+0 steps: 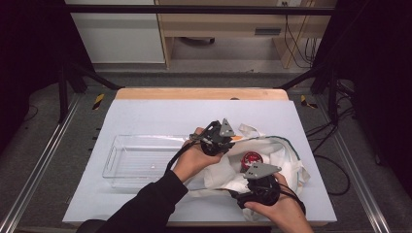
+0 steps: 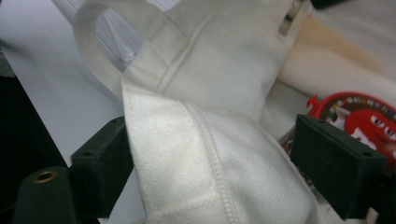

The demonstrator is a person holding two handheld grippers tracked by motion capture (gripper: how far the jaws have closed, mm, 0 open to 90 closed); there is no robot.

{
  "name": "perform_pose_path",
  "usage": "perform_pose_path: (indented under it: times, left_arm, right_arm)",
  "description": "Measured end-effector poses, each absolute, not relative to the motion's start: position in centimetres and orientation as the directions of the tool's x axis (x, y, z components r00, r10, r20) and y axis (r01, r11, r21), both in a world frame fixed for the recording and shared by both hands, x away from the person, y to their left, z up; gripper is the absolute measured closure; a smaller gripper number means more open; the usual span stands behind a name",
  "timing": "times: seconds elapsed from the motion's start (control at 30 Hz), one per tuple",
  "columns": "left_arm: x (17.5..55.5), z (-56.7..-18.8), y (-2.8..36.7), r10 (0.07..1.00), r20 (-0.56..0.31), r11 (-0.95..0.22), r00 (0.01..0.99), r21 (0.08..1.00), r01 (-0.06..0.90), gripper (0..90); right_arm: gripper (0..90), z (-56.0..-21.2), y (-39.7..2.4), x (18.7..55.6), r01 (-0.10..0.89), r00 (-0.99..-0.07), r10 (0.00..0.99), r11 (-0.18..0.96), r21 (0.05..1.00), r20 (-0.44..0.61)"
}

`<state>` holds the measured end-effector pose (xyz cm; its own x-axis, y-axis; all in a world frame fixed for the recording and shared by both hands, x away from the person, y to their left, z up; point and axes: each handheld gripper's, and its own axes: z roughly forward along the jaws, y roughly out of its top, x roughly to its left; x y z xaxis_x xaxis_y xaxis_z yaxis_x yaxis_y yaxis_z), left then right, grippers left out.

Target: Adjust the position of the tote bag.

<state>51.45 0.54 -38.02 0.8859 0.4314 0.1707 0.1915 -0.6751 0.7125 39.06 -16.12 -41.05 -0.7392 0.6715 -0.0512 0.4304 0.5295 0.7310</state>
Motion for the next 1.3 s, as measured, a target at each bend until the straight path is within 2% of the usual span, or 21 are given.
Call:
perform_pose_path:
  times: [0.4,0.83,1.3]
  left_arm:
    - [51.4,-38.0,0.7,0.437,0.159,-0.670,0.885,0.714,0.203,79.7]
    - [51.7,-37.6,0.9,0.449,0.161,-0.669,0.879,0.713,0.211,80.3]
    - [53.1,-36.3,1.4,0.495,0.166,-0.645,0.853,0.728,0.233,81.7]
  right_arm:
    - [32.0,-42.8,-16.6,39.9,0.470,-0.709,0.705,0.498,0.729,-0.024]
    - [61.3,-42.9,-16.9,40.0,0.480,-0.701,0.713,0.485,0.731,-0.013]
    - [64.3,-42.0,-17.0,38.3,0.437,-0.747,0.664,0.501,0.747,-0.008]
